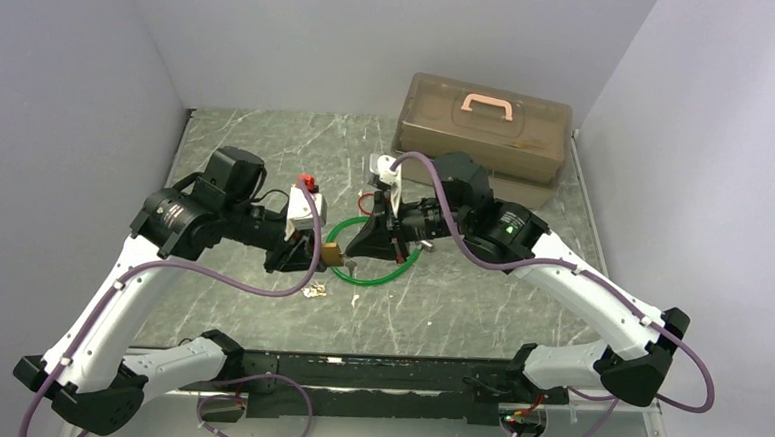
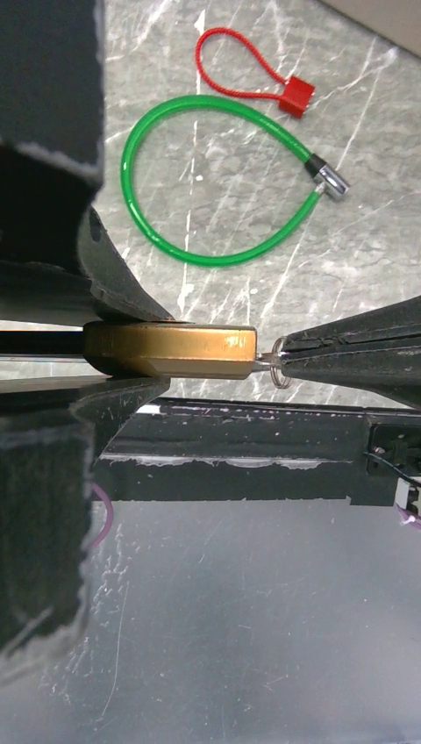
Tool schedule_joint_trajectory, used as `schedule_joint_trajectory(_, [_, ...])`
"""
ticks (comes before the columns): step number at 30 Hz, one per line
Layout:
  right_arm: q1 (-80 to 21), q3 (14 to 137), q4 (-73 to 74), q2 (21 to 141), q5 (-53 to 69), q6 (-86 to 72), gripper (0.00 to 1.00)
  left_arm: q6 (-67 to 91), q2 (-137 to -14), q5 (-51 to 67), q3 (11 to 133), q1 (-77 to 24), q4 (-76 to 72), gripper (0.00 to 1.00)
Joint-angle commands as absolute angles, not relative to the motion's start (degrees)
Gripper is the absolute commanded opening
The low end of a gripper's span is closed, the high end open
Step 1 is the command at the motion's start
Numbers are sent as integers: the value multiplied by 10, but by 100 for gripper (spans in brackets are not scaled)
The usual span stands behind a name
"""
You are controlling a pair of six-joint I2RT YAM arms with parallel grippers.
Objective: Unlock with the key
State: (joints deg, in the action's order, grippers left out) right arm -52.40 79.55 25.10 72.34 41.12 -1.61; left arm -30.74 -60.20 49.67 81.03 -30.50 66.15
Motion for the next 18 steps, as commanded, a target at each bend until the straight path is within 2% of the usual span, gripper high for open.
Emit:
schedule_joint_trajectory(1, [-562,796,210,746,363,-9,0,-299,-596,545,855,-307,597,0])
schedule_joint_trajectory(10, [-579,734,96,743,325,-86,0,-313,-598,543,877,-306,609,0])
schedule_joint_trajectory(18, [-551,711,14,759,371,-204,0,-413,-641,501,991,-307,714,0])
